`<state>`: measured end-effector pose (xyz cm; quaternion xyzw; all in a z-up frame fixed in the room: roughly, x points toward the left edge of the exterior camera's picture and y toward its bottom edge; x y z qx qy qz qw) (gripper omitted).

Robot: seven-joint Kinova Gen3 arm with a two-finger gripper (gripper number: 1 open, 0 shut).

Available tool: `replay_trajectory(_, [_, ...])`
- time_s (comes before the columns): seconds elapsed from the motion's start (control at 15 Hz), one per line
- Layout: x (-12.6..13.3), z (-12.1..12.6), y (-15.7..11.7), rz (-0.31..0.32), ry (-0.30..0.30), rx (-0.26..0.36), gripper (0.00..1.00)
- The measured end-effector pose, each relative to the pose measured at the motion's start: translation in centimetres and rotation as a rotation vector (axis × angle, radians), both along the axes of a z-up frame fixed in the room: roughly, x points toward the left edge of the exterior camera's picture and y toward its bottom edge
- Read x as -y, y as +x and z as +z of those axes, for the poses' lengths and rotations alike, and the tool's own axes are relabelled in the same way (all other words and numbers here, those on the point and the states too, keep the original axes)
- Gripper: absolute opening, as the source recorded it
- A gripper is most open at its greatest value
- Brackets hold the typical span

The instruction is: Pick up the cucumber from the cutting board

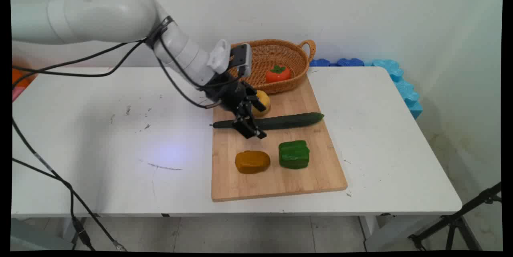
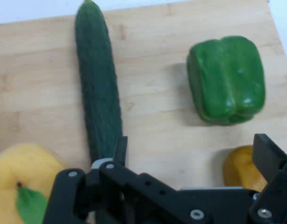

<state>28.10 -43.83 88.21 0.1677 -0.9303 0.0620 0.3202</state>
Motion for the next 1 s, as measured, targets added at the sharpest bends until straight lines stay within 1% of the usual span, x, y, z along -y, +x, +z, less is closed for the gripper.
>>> replay_trajectory(0.13, [1.0, 0.0, -0.8, -0.003, -0.021, 0.015, 1.00])
replay_trajectory(0.4, [2.8, -0.7, -2.3, -0.009, -0.057, 0.048, 1.00])
replay_trajectory(0.73, [4.7, -2.8, -4.3, -0.007, -0.084, 0.090, 1.00])
replay_trajectory(1.0, [5.6, -4.7, -5.8, -0.003, -0.095, 0.111, 1.00])
